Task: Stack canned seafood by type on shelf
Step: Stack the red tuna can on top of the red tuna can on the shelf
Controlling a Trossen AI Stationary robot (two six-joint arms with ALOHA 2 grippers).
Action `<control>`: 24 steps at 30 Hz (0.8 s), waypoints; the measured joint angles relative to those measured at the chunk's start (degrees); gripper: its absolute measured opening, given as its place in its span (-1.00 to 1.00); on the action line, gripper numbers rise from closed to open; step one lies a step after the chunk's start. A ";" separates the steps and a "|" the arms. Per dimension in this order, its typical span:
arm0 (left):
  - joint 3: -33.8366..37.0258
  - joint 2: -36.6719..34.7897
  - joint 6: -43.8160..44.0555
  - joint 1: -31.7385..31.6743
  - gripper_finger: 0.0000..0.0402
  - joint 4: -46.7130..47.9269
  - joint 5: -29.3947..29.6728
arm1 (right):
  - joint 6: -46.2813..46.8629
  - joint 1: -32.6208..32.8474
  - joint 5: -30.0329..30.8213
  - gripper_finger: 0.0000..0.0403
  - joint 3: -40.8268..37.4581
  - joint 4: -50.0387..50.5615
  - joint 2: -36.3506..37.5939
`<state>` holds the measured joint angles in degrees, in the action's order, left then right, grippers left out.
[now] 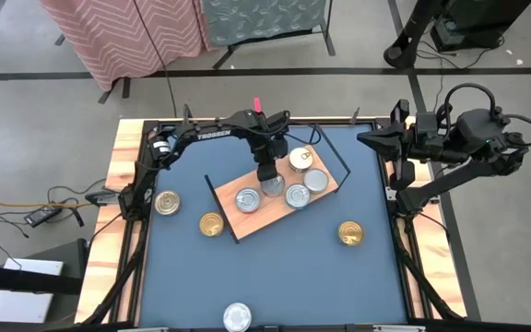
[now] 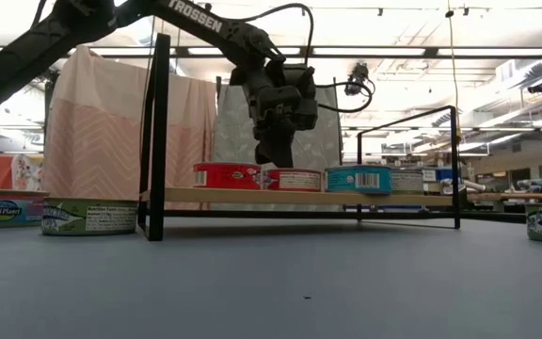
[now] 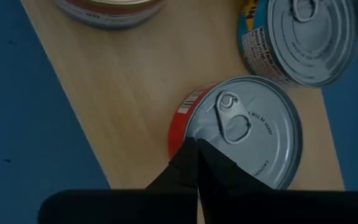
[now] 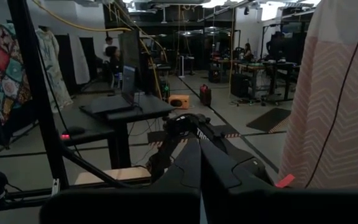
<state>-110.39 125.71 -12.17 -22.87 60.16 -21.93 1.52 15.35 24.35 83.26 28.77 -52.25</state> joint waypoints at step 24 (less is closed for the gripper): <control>0.04 -0.15 -3.19 1.88 -1.00 1.73 -5.94 | 0.26 0.04 -1.74 -0.97 0.00 0.03 -1.01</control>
<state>-110.34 125.56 -15.35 -20.99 61.89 -27.87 1.78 15.40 22.61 83.26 28.81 -53.25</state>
